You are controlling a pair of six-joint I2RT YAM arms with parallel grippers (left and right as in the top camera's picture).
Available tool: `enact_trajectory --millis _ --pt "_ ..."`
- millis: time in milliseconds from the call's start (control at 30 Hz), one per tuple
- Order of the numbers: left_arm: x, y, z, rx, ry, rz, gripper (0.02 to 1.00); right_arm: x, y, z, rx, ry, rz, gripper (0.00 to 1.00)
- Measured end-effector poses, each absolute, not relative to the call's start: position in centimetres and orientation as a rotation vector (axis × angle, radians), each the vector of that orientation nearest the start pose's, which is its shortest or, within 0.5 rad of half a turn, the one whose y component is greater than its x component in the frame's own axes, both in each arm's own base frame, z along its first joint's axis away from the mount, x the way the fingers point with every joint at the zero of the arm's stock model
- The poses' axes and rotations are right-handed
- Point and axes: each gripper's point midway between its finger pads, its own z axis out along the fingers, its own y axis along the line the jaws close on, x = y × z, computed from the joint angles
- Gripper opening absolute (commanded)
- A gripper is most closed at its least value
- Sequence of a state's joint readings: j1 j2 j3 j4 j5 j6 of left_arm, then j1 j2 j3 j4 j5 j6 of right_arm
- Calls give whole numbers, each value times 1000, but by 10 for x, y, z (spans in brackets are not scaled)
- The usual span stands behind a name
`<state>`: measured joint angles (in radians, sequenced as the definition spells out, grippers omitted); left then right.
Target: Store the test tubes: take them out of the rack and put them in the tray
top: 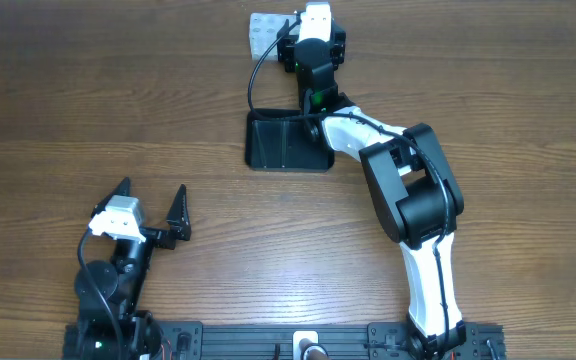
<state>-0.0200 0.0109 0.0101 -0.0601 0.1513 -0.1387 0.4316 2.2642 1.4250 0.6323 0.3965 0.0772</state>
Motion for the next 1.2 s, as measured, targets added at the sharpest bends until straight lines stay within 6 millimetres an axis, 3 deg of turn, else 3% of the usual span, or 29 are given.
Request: enact_trajectory --millis 133,1200 --pt "244 -31 161 19 1636 -245 998 595 201 126 -24 1764 20 755" --pt "244 -31 161 19 1636 -245 998 597 201 106 19 1791 49 783"
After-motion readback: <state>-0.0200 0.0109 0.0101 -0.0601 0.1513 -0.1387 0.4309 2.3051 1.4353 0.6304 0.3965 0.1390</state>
